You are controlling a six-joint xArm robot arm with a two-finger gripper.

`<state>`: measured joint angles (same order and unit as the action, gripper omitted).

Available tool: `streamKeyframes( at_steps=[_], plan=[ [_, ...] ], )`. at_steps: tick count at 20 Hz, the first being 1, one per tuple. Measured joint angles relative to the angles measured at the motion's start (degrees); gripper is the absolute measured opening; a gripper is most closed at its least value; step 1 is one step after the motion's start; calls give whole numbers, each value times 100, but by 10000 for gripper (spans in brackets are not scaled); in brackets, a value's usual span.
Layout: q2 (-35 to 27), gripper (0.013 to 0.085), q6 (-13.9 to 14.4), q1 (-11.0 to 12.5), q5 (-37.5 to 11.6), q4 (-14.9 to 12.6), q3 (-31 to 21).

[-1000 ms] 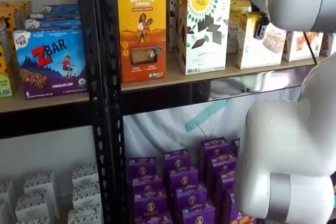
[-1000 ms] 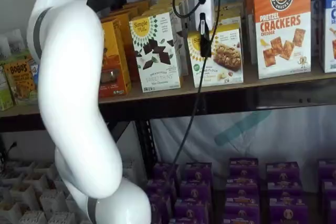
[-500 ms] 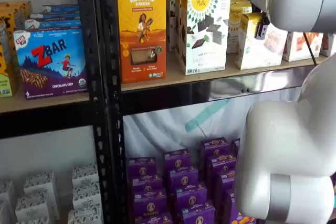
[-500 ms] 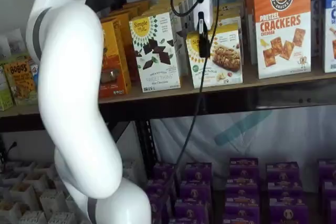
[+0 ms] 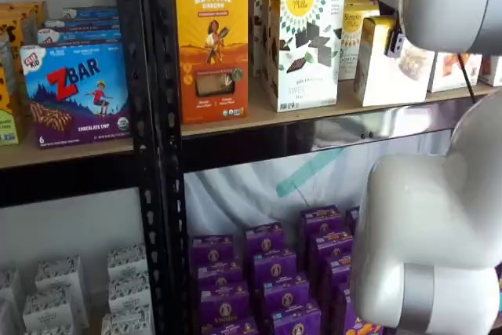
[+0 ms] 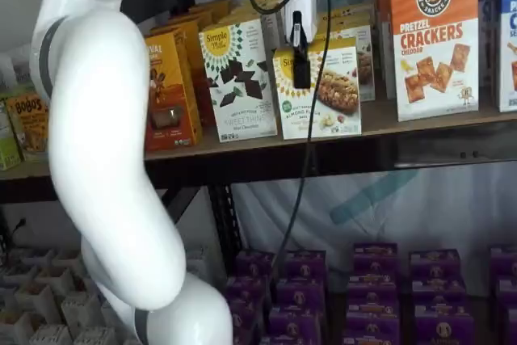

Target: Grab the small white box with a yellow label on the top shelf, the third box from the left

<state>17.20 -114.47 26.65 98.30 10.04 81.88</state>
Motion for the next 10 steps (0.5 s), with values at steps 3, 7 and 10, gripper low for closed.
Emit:
streamKeyframes(
  at_steps=[3, 7, 10],
  plan=[
    [132, 330, 32, -16, 230, -27, -20],
    [412, 330, 97, -78, 501, -112, -146],
    [598, 330, 134, -121, 621, -173, -267]
  ],
)
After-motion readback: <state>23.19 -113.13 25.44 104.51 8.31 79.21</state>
